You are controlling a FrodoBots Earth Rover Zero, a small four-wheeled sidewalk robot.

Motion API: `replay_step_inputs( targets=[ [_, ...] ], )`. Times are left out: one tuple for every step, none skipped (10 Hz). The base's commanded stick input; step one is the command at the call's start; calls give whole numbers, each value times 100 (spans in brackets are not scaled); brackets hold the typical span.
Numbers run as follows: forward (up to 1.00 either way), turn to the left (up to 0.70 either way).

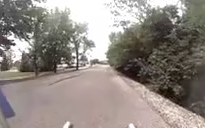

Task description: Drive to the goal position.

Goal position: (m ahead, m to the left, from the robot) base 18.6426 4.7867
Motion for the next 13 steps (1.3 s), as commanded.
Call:
replay_step_inputs(
  targets=[
    [60, 0],
    [60, 0],
    [60, 0],
    [60, 3],
    [60, 9],
    [60, 15],
    [60, 11],
    [60, 0],
    [60, 0],
    [60, 0],
    [60, 0],
    [60, 0],
    [60, 0]
  ],
)
